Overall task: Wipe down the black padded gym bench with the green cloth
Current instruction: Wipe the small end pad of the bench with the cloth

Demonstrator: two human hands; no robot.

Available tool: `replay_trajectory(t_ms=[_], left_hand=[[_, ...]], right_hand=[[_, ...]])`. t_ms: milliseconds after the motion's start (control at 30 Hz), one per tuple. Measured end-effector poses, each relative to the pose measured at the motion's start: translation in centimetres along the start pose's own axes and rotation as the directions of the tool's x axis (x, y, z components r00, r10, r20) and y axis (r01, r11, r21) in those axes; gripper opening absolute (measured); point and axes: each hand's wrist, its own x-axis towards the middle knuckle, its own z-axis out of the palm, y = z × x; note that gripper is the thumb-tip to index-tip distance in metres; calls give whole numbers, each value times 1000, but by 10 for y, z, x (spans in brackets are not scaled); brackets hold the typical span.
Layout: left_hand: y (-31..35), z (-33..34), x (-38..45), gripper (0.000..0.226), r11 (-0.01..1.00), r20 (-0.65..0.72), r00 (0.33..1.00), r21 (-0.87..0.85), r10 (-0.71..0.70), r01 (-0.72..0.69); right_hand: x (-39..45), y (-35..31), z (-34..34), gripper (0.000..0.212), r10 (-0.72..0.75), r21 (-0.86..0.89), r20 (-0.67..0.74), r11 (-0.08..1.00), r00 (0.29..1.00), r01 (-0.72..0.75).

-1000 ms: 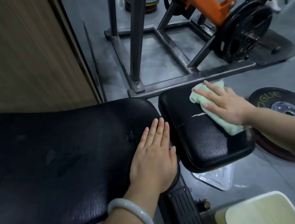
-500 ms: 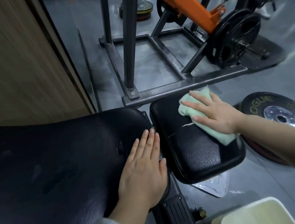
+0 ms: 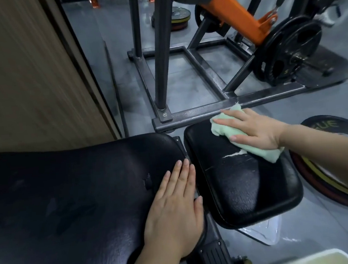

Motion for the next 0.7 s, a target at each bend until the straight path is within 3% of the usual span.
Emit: replay_trajectory(t_ms=[433, 700], left_hand=[[0, -2, 2, 57, 1000, 23, 1000, -18, 3, -3], [1, -4, 2, 57, 1000, 35, 999, -12, -6, 7]], right_hand=[[24, -29, -12, 65, -137, -185, 27, 973, 990, 139], [8, -50, -11, 59, -216, -171, 48, 960, 975, 221]])
